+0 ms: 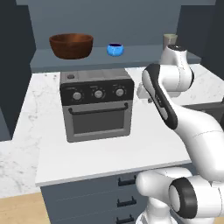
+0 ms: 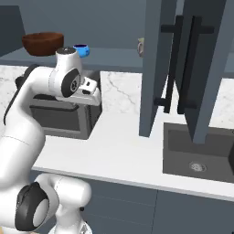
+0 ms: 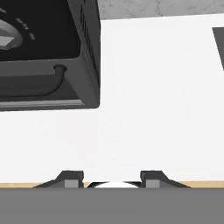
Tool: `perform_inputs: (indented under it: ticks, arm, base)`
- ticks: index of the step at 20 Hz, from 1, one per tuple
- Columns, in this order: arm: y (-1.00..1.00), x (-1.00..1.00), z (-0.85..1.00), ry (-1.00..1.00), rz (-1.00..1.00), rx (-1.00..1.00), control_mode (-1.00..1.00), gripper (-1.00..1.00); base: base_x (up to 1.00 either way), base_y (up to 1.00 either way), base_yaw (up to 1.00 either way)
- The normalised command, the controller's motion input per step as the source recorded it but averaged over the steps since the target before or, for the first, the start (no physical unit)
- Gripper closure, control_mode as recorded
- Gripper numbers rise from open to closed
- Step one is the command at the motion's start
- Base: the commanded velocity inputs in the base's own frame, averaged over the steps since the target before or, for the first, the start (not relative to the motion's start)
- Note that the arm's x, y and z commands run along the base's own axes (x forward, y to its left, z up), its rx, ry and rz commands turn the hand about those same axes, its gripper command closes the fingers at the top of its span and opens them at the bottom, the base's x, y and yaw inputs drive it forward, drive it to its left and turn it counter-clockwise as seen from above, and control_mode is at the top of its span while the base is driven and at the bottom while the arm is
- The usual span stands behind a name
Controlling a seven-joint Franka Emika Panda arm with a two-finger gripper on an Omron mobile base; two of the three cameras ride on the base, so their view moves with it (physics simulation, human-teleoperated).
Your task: Gather all objects into one cabinet and sort the glasses and bowls to opposite sides.
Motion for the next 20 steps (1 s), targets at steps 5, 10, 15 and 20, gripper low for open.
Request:
perform_inputs:
  ticks: [5, 10, 15, 20]
  arm:
    - [0.0, 0.0, 0.0, 0.0, 0.0, 0.0, 1.0, -1.0]
    - [0.0, 0.0, 0.0, 0.0, 0.0, 0.0, 1.0, -1.0]
    - [0.0, 0.0, 0.0, 0.0, 0.0, 0.0, 1.0, -1.0]
    - [0.0, 0.0, 0.0, 0.0, 0.0, 0.0, 1.0, -1.0]
  base:
    - [-0.41, 0.01, -0.01]
    - [-1.0, 0.0, -0.02]
    - [-1.0, 0.23, 0.0]
    - [-1.0, -0.22, -0.06]
